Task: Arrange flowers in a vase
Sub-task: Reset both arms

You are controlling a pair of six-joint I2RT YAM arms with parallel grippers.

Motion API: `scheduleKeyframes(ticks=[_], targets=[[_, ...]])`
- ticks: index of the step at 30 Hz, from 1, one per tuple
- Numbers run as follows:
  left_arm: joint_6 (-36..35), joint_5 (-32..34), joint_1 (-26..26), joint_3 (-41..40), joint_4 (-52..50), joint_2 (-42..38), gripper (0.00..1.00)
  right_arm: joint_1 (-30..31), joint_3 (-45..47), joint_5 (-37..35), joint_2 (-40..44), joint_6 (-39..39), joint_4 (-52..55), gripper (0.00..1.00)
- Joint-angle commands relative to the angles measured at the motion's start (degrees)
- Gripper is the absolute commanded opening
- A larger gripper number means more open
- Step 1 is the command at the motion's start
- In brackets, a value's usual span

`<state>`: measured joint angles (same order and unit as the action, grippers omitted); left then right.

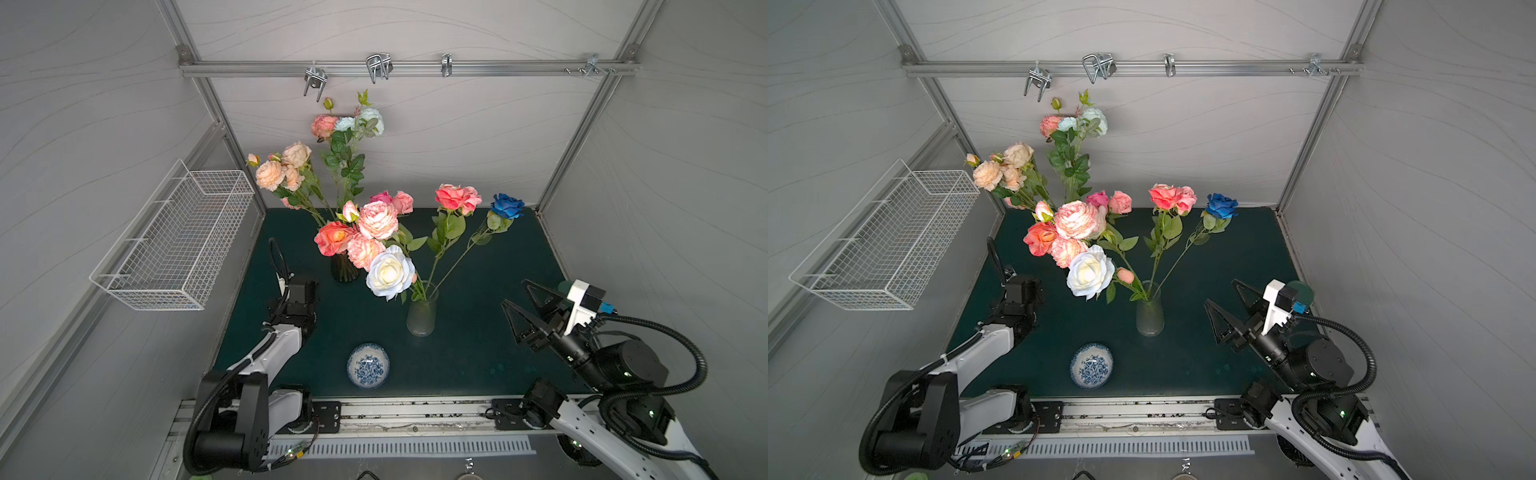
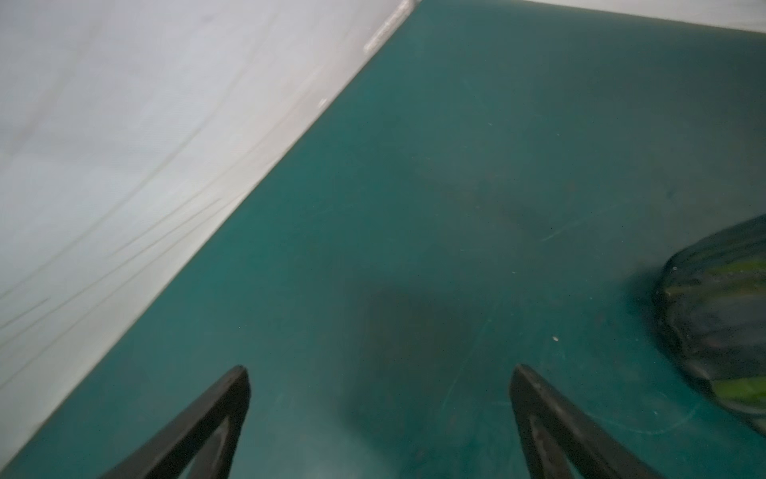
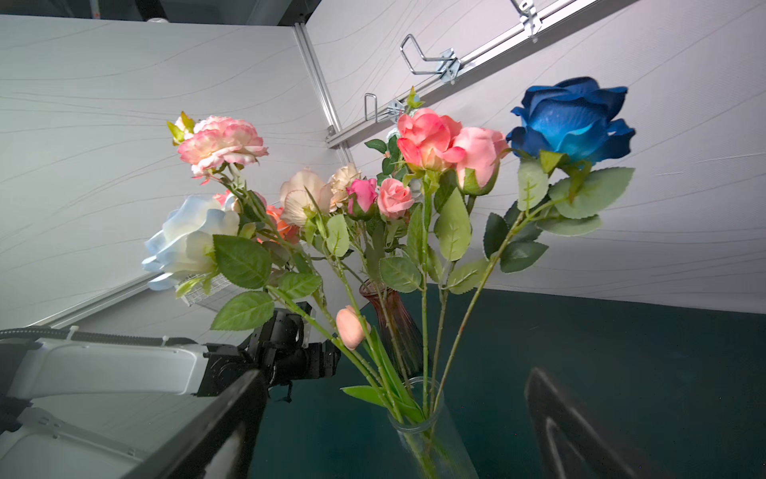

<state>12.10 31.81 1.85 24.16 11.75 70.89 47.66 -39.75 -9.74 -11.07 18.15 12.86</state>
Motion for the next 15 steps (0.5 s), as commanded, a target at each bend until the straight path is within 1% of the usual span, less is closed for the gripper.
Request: scheduleKeyframes(ticks=[1,2,3,4,6,8,9,10,11,12,13,14,15], targets=[[-5.7,-3.5,-0.7,0.7,21.7,6.8,0.99,0.4,-1.3,-5.3,-1.6,0.4,1.8,0.99],[-4.4,-4.8,-1.2,1.3,22.0,7.8,0.99,0.3,-1.9,-6.2,-2.3,-0.1,2.8,0.99],[-2.9,-8.3,-2.6,1.1,24.9,9.0,0.99,0.4,-2.3,-7.5,-3.1,-0.3,3.5,0.99],[-3.0,-9.6,-3.3,1.2,26.8,10.6,0.99,0.4,-2.6,-8.5,-3.8,-0.8,3.7,0.99],[-2.4,-11.7,-4.8,2.8,26.9,13.6,0.99,0.4,-2.7,-9.8,-4.9,-2.6,3.1,0.99],[-3.1,-14.3,-4.8,5.8,21.4,14.4,0.98,0.4,-2.6,-12.3,-6.5,-4.8,1.8,0.99],[-3.9,-14.8,-4.5,5.9,22.3,15.0,0.96,0.3,-2.6,-14.6,-7.6,-6.1,0.8,0.99],[-4.4,-16.5,-4.5,4.1,24.8,14.3,0.94,0.3,-3.0,-18.1,-9.5,-6.8,0.1,0.99],[-4.5,-17.5,-4.5,0.7,29.7,13.4,0.95,0.2,-3.3,-21.9,-11.2,-7.4,-0.4,0.99],[-4.7,-17.8,-4.5,-3.4,37.5,14.0,0.99,-0.1,-4.0,-24.5,-13.2,-8.5,-0.8,0.99],[-5.4,-18.2,-4.3,-5.4,45.5,17.1,1.0,-0.7,-4.6,-25.5,-15.4,-10.3,-1.9,0.99],[-6.5,-17.5,-4.1,-5.2,48.3,19.0,1.0,-1.8,-4.8,-26.1,-17.1,-11.0,-2.5,0.99],[-5.8,-17.0,-3.7,-2.6,39.4,17.0,1.0,-3.5,-5.7,-27.2,-18.7,-10.1,-2.4,0.99]])
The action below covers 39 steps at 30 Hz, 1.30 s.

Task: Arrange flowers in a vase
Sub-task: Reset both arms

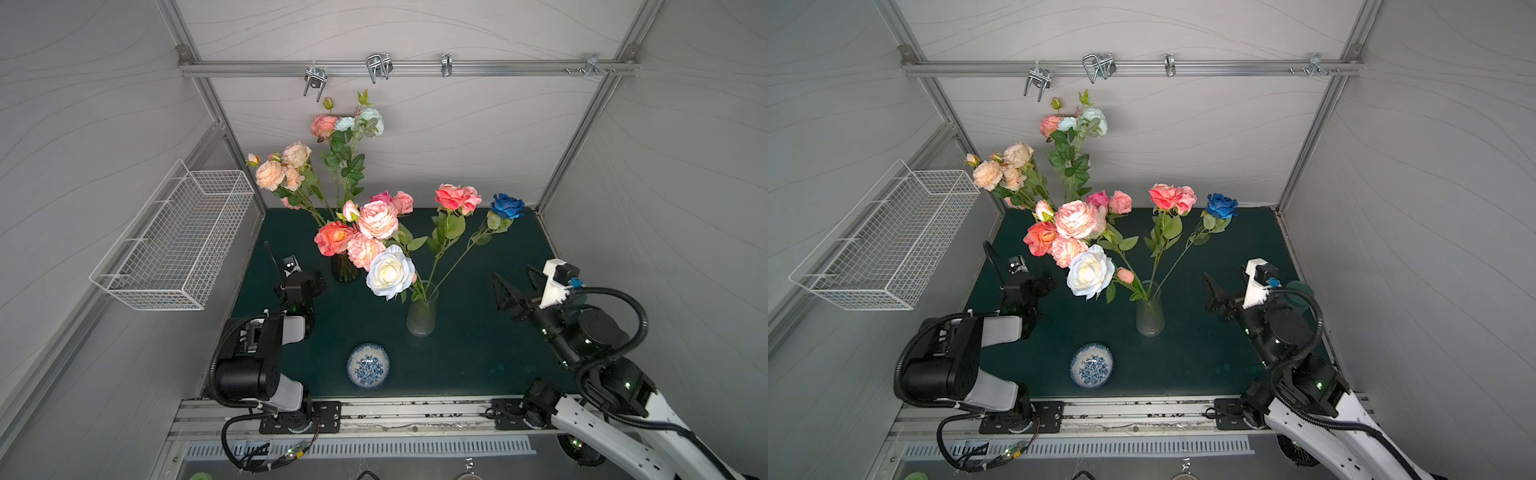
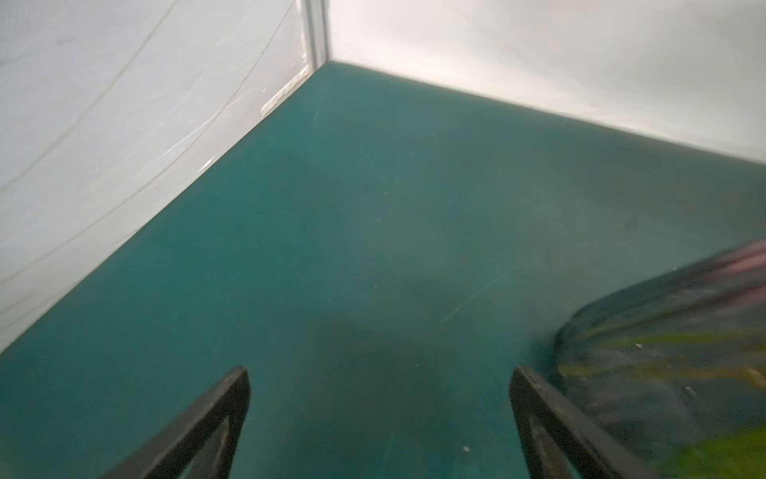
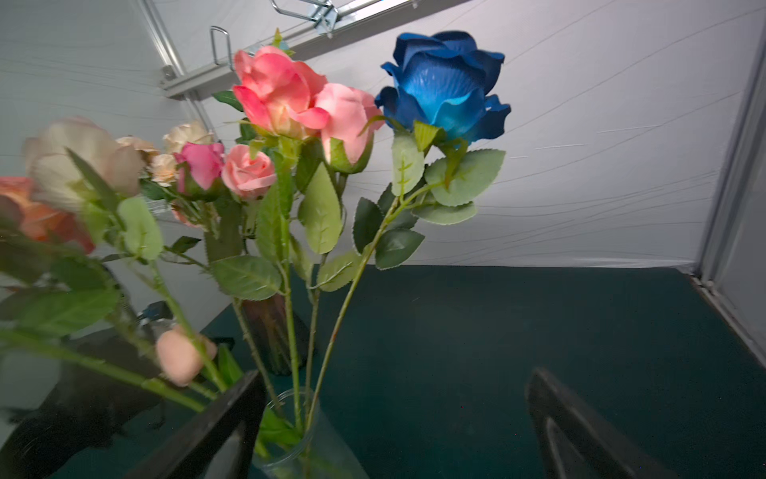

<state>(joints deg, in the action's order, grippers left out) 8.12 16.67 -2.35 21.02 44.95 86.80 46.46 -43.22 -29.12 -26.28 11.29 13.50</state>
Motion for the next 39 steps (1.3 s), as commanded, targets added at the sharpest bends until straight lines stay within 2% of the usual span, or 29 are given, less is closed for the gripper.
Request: scheduleKeyframes(ticks=[1,3,5,7,9,11,14,16,20,24,27,34,37,39], targets=[[-1.3,-1.5,0.8,2.3,0.9,0.3,1.0,-4.3,-2.7,-7.3,-4.8,-2.3,-2.9,0.99],[-3.2,0.6,1.6,1.7,7.6,2.9,1.0,-11.7,-2.9,-2.1,-7.0,0.3,-2.8,0.99],[-2.3,0.5,1.8,3.0,1.5,1.2,1.0,-19.9,-3.0,1.2,-8.3,6.7,0.2,0.99],[-3.4,1.3,2.1,1.8,6.9,2.8,1.0,-27.9,-1.0,5.6,-8.5,10.6,0.8,0.99],[-2.6,1.2,2.1,2.7,3.3,2.0,1.0,-32.7,2.3,6.4,-9.1,13.8,-0.8,0.99],[-2.7,1.3,2.1,2.8,3.2,1.9,1.0,-36.0,7.6,9.3,-10.9,11.5,-8.2,0.99],[-3.0,1.5,2.1,2.4,5.1,2.5,1.0,-37.7,13.9,8.9,-18.2,5.6,-19.5,0.99],[-2.9,1.4,2.2,2.5,4.6,2.4,1.0,-39.7,15.2,9.3,-24.5,0.9,-24.3,0.99],[-3.0,1.6,2.3,2.5,4.8,2.5,1.0,-45.7,16.7,15.7,-34.0,-1.0,-32.4,0.99],[-3.2,2.0,2.5,2.6,4.7,2.7,1.0,-46.9,15.9,24.3,-44.1,-4.8,-39.9,0.99],[-3.2,2.2,2.6,2.6,4.7,2.7,1.0,-46.8,15.6,27.3,-49.7,-5.7,-43.3,0.99],[-3.4,2.3,2.8,2.7,4.7,2.8,1.0,-45.5,15.2,31.1,-60.9,-7.4,-52.9,0.99],[-3.4,2.4,2.8,2.5,4.8,2.6,1.0,-41.8,13.7,30.1,-63.5,-12.0,-52.3,0.99],[-3.4,2.4,2.8,2.5,4.9,2.5,1.0,-43.0,14.8,32.5,-63.0,-11.4,-52.6,0.99]])
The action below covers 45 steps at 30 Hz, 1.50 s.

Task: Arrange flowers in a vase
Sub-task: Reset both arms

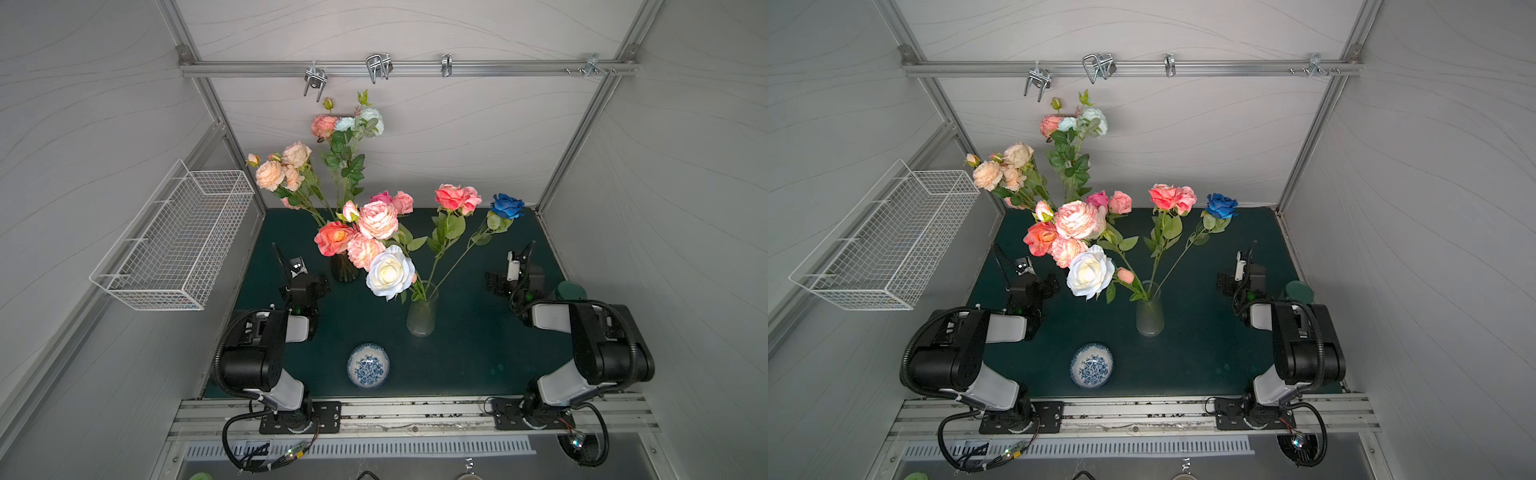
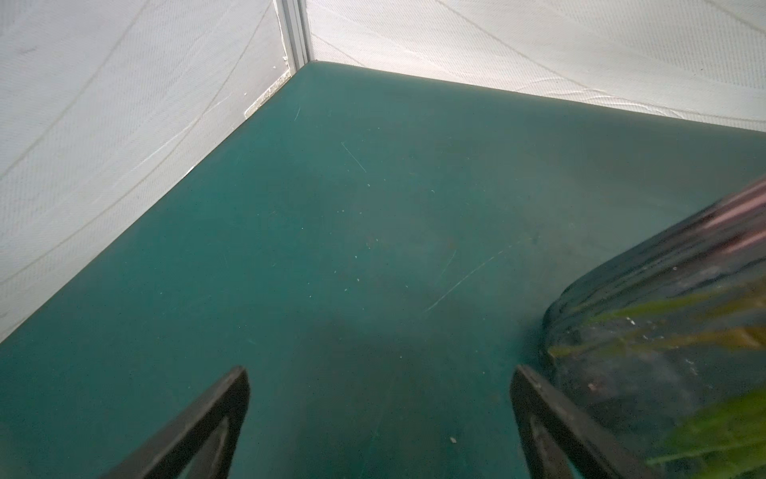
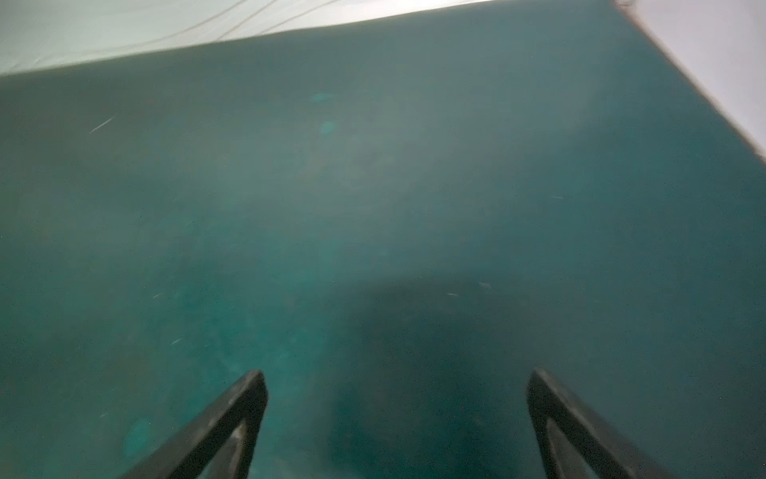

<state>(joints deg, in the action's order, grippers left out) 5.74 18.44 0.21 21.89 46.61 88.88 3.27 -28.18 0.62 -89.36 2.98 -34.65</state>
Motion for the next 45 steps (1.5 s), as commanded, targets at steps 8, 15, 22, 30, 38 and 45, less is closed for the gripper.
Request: scheduleKeyframes(ticks=[8,15,22,30,38,45], targets=[[-1.0,0.7,0.1,1.6,3.2,0.5,1.0,1.7,1.6,-1.1,-1.4,-3.5,-9.3,0.99],[-1.0,0.7,0.2,1.3,3.5,0.2,1.0,1.9,2.2,-1.2,-0.6,-3.7,-9.4,0.99],[-1.2,0.7,0.3,1.1,3.7,0.1,1.0,1.8,2.1,-1.2,-0.6,-3.6,-9.4,0.99],[-1.3,1.1,0.5,1.3,3.7,0.2,1.0,1.4,2.0,-0.2,-0.7,-3.4,-9.4,0.99],[-1.3,1.1,0.6,1.6,3.4,0.3,1.0,1.4,2.0,-0.2,-0.6,-3.5,-9.3,0.99],[-1.3,1.1,0.5,1.6,3.4,0.4,1.0,1.4,2.0,-0.2,-0.6,-3.4,-9.2,0.99]])
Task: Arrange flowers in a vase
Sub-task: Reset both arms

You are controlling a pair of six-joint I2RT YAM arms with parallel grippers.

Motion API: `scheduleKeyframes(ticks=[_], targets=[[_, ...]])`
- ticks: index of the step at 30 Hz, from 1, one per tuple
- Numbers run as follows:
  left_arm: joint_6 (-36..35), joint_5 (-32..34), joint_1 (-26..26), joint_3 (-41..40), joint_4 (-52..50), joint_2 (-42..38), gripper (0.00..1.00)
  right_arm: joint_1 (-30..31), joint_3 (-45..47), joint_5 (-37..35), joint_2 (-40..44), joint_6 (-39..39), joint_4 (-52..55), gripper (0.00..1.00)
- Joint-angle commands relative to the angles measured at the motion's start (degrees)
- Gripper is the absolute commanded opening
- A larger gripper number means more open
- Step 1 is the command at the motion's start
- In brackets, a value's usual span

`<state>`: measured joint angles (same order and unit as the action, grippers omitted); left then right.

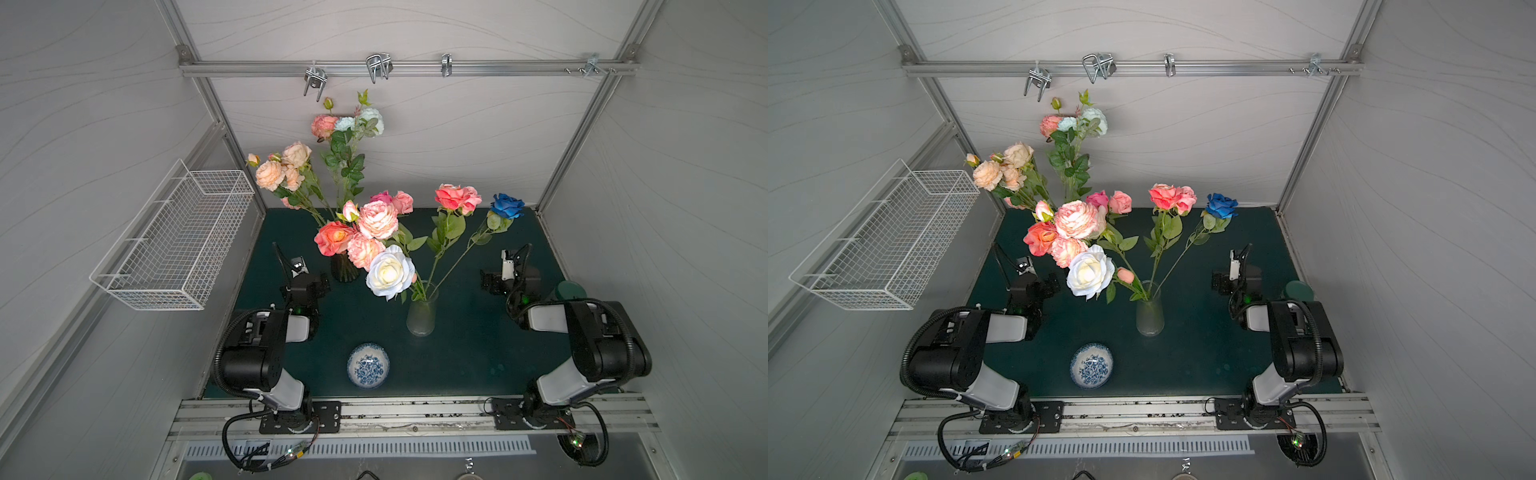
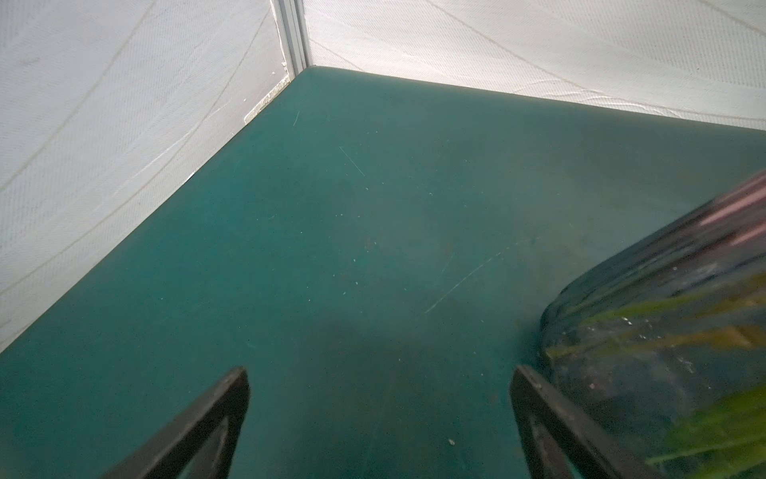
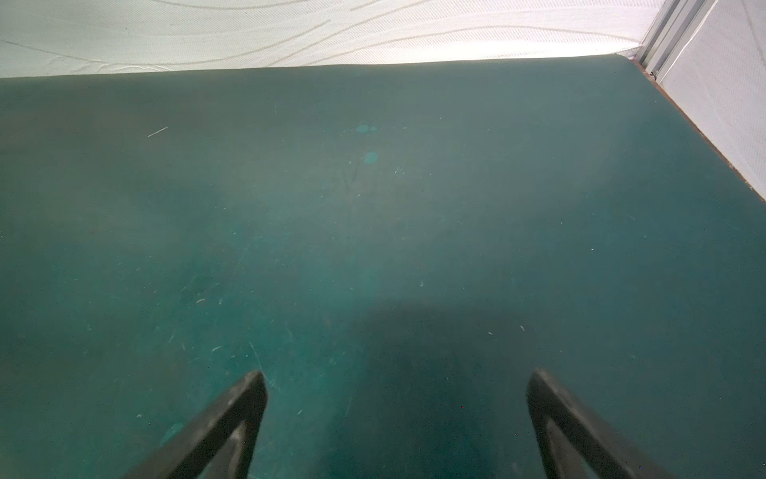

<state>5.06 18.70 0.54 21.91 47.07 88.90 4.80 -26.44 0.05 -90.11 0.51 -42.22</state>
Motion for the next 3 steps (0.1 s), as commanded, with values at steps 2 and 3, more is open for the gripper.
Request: scheduleKeyframes(ticks=[2,3], targets=[[-0.6,0.9,0.2,1.5,3.0,0.2,1.0,-0.2,0.2,0.4,0.1,-1.0,-1.7,0.99],[-0.7,0.9,0.2,1.5,3.0,0.2,1.0,-0.1,0.2,0.4,0.1,-0.9,-1.7,0.99]])
